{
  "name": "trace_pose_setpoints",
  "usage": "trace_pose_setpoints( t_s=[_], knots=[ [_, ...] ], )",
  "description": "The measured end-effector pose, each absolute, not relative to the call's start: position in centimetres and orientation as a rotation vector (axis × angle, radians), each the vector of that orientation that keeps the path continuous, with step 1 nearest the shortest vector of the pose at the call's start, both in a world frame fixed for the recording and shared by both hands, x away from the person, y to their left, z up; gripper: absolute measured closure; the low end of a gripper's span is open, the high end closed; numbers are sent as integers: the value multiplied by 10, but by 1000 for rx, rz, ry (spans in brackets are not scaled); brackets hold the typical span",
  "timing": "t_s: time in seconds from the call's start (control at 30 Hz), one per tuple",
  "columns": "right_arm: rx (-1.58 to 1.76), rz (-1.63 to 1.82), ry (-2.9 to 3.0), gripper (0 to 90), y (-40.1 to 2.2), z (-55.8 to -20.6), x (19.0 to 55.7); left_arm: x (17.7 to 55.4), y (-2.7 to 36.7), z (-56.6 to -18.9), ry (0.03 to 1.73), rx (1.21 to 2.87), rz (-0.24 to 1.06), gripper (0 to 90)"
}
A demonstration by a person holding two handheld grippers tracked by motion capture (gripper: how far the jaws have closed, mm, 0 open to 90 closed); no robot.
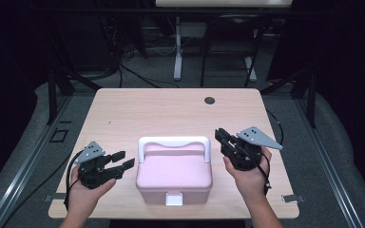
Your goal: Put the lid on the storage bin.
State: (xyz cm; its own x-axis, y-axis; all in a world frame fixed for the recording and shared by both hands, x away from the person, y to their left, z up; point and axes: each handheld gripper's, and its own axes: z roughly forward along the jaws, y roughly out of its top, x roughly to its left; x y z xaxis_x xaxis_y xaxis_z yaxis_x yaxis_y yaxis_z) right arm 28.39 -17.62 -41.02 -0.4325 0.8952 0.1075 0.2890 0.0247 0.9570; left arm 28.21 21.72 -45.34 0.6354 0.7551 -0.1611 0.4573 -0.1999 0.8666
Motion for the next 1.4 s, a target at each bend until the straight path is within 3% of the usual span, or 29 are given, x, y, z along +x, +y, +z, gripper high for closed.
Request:
trace_pose_setpoints(
  t_s=[0.83,1.4],
  knots=[
    [1220,1423,1757,801,-180,-413,287,323,213,-438,1025,1806,367,491],
    [1232,1417,1759,778,-183,-417,289,321,229,-453,1053,1813,366,489]
  ],
)
